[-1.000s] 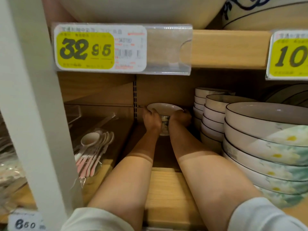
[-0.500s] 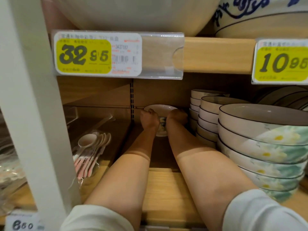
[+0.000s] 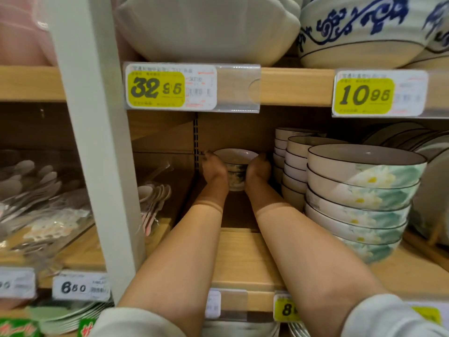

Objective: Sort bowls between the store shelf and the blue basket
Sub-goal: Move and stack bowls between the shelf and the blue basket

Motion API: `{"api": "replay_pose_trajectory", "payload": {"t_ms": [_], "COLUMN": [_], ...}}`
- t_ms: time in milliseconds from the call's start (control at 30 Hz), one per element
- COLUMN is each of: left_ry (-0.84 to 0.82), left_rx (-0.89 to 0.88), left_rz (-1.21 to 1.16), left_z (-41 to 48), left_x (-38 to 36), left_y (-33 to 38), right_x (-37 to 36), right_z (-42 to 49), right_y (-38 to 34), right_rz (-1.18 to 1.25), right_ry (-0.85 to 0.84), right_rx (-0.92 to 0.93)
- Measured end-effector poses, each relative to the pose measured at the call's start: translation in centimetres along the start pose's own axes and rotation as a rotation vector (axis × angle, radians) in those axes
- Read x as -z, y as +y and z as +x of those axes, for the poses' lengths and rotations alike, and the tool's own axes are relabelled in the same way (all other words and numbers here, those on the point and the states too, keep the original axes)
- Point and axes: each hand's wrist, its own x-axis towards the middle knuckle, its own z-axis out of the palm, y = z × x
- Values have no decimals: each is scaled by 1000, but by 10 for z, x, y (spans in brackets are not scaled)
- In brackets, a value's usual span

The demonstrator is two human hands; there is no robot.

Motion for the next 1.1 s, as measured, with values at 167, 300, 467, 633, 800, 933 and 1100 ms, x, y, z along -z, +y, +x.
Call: {"api": "replay_pose_trajectory", "payload": {"t_ms": [167, 300, 467, 633, 800, 933, 1100], "left_ry": [-33, -111, -213, -398, -339, -150, 153], "left_rx": [6, 14, 49, -164, -145, -77, 0], "left_rz": [-43, 71, 142, 115, 68, 93, 120], "left_z": [-41, -68, -138, -224, -280, -324, -382], "left_x": [10, 21, 58, 122, 176, 223, 296], "left_y": [13, 25, 34, 20, 3, -12, -30], "right_x": [17, 44, 94, 165, 225, 262, 269], "right_z": [-24, -62, -127, -191, -230, -248, -295], "right_y": [-10, -26, -31, -24, 5, 33, 75], "right_rz": [-99, -173, -8, 185, 227, 225, 134], "right_ry": [-132, -259, -300, -430, -577, -638, -722], "right_rx": [0, -2, -20, 54, -17, -162, -366]}}
